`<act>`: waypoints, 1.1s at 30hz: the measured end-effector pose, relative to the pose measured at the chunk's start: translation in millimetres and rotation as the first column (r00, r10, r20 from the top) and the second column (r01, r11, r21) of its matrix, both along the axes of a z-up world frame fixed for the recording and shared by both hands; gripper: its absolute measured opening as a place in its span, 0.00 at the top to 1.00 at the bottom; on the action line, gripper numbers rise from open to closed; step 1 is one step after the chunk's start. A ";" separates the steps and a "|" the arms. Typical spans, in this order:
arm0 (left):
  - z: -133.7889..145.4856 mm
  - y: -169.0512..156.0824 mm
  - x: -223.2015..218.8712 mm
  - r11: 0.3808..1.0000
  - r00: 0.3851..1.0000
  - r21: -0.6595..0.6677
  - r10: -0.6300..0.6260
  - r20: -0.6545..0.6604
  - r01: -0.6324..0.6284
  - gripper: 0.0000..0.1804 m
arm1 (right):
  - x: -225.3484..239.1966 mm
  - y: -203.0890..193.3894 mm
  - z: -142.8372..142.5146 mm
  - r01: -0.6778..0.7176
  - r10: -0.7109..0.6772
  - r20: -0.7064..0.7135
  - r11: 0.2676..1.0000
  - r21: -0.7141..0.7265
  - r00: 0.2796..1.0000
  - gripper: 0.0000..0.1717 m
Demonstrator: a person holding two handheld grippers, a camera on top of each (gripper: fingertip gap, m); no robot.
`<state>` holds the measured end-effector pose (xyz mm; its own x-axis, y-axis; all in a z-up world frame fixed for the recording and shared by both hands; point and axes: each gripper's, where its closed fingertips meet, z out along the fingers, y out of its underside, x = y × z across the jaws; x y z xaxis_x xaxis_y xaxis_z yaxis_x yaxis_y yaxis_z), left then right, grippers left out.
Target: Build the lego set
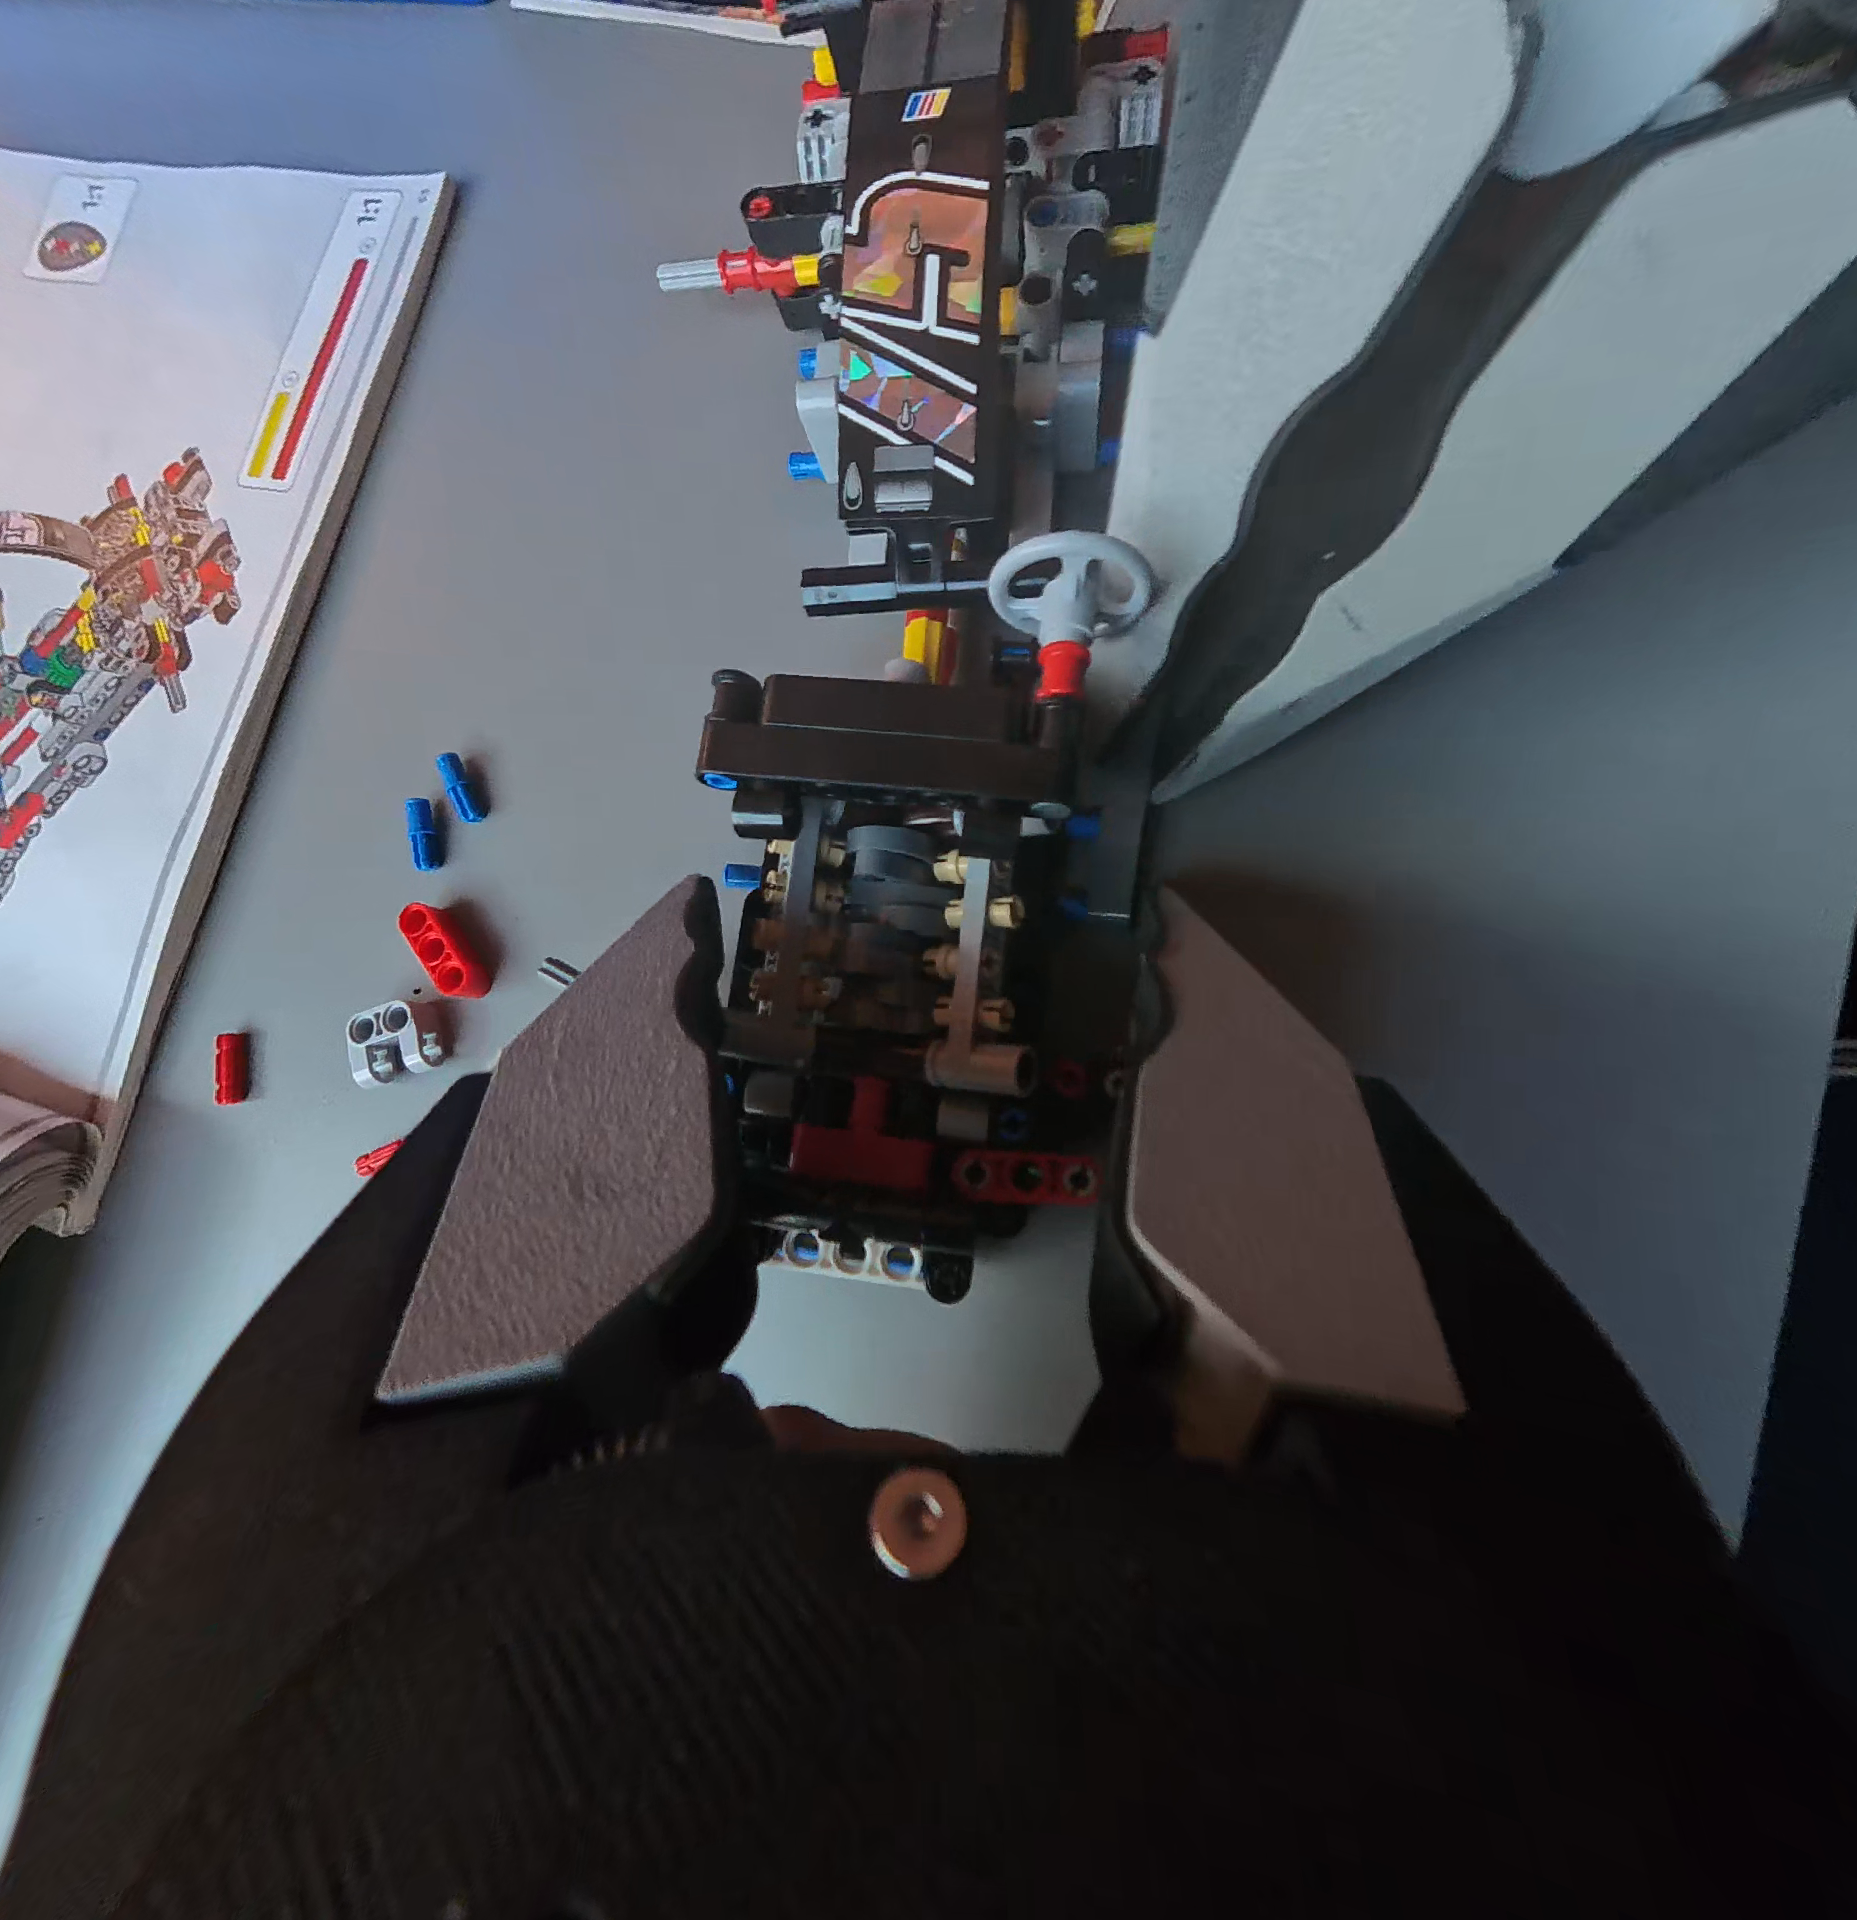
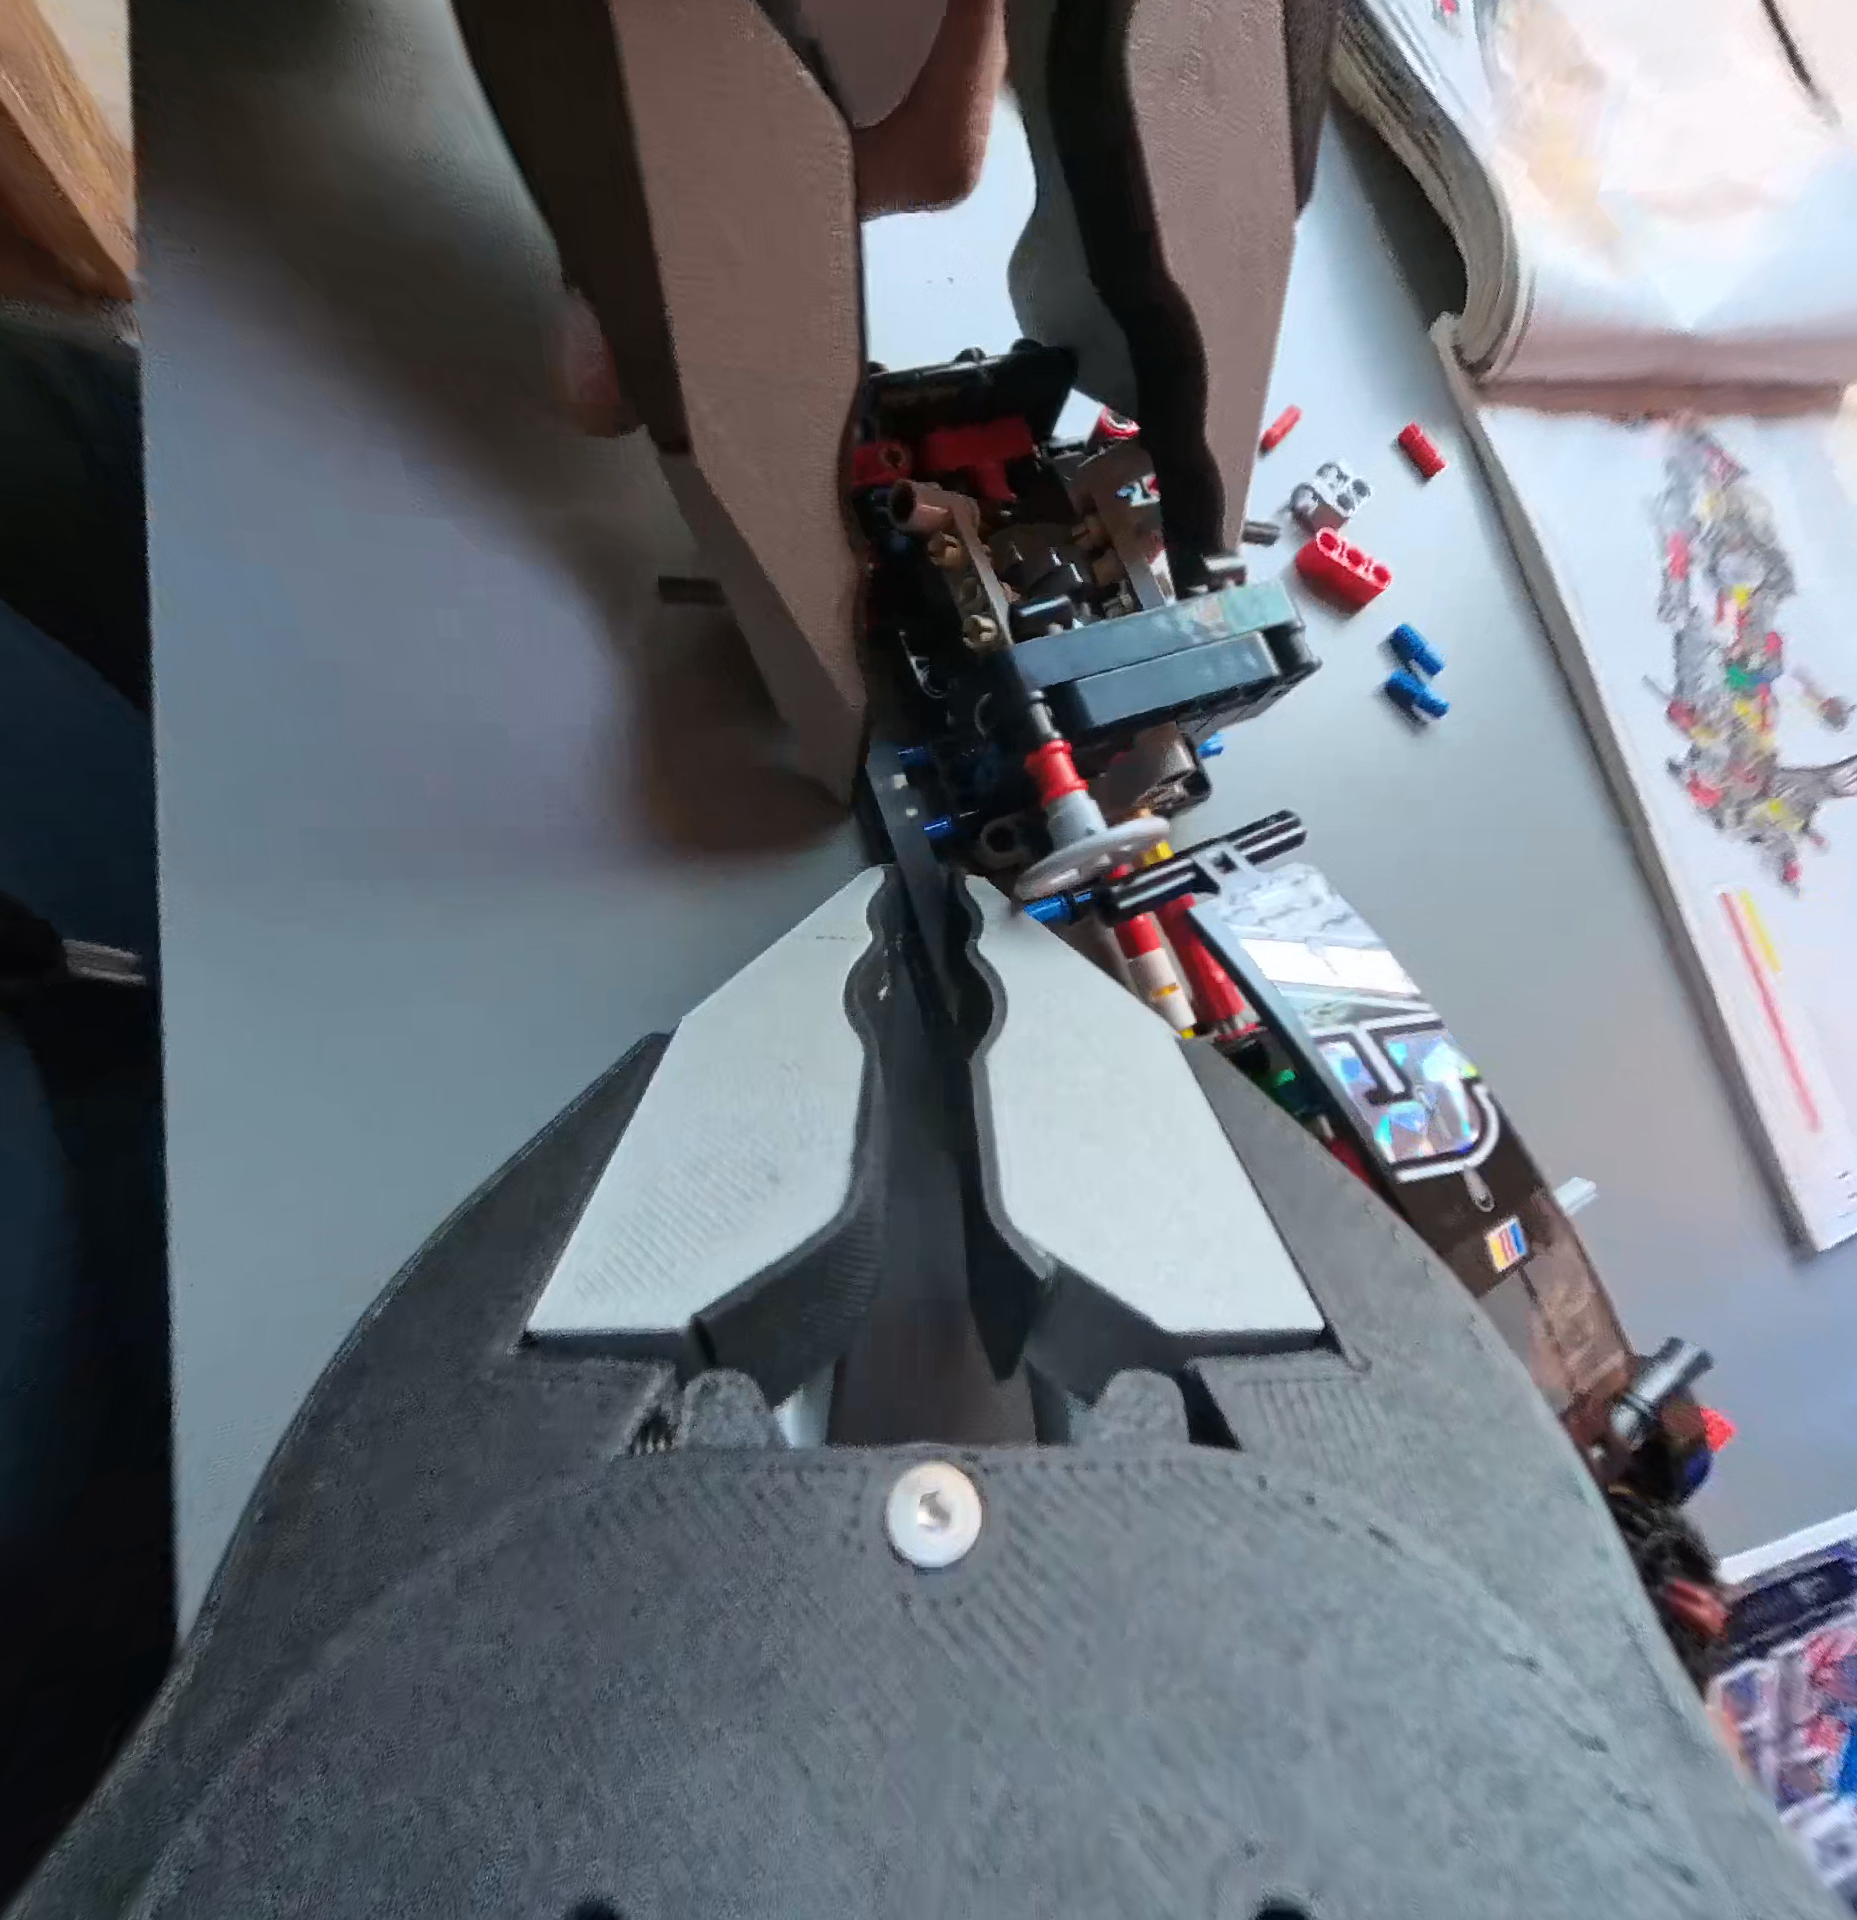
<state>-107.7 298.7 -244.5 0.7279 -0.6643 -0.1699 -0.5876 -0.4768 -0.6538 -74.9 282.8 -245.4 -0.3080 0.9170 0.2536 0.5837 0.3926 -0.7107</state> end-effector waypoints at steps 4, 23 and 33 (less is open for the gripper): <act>-0.8 0.8 0.2 1.000 1.000 -0.009 0.000 0.027 0.000 0.57 | -0.5 0.9 -0.6 -0.051 0.055 -0.022 0.989 0.139 0.998 0.97; 1.6 1.0 -2.8 1.000 0.998 -0.001 -0.021 0.052 0.021 0.64 | -7.9 11.4 -0.2 -0.109 0.105 0.040 0.989 0.098 0.994 0.94; 1.9 0.7 -2.5 1.000 0.998 -0.001 -0.015 0.068 0.015 0.63 | 0.6 13.8 6.9 -0.049 0.060 -0.053 0.979 0.196 0.997 0.86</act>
